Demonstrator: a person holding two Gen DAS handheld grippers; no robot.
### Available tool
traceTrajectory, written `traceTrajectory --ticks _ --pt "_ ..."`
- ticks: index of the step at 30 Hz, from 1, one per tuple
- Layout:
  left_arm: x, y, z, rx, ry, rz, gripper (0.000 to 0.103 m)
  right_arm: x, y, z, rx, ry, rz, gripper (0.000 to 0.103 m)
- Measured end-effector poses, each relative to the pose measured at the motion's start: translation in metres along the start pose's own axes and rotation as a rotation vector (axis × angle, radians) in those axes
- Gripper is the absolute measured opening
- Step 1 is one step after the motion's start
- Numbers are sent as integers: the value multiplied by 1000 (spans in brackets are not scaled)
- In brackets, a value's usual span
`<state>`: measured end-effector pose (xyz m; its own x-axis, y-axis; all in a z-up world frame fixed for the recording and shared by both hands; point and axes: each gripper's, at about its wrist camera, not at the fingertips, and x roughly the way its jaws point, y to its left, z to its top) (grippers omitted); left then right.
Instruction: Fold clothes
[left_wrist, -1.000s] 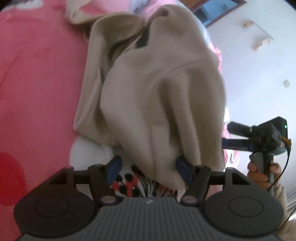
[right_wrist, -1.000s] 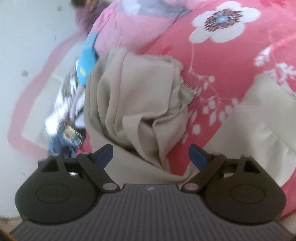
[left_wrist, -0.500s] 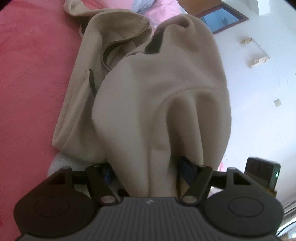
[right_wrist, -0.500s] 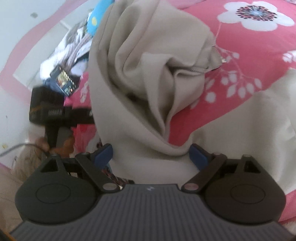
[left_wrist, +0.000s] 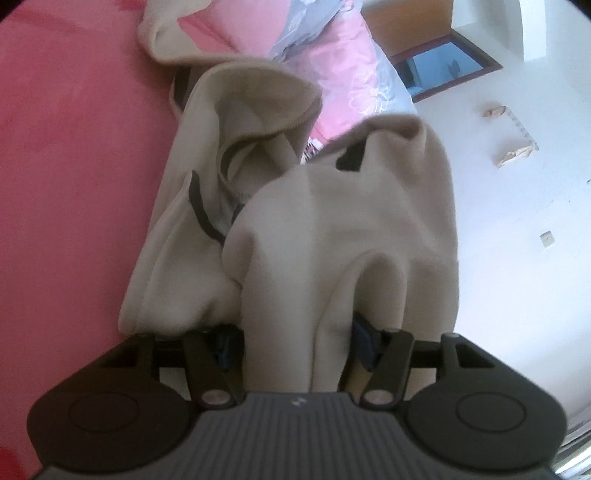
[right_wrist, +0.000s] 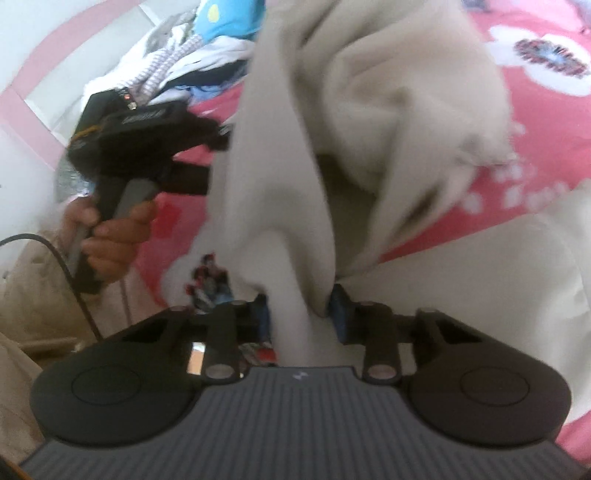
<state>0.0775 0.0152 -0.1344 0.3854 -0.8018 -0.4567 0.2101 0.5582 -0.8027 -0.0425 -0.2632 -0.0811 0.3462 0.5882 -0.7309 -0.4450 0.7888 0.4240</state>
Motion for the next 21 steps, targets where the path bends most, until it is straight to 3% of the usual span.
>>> traceTrajectory --ticks 8,10,14,16,21 --pt "-14 -2 32 33 -10 33 60 45 31 22 34 -47 156 24" --pt "-17 1 26 30 -8 30 60 56 39 28 42 -59 195 37" --pt "-12 6 15 31 -16 16 60 59 51 28 -34 -6 170 57" --pt "-15 8 12 26 -22 2 60 42 54 26 -90 9 142 79" --pt "-11 14 6 3 -41 -31 60 -16 46 23 -205 -21 44 88"
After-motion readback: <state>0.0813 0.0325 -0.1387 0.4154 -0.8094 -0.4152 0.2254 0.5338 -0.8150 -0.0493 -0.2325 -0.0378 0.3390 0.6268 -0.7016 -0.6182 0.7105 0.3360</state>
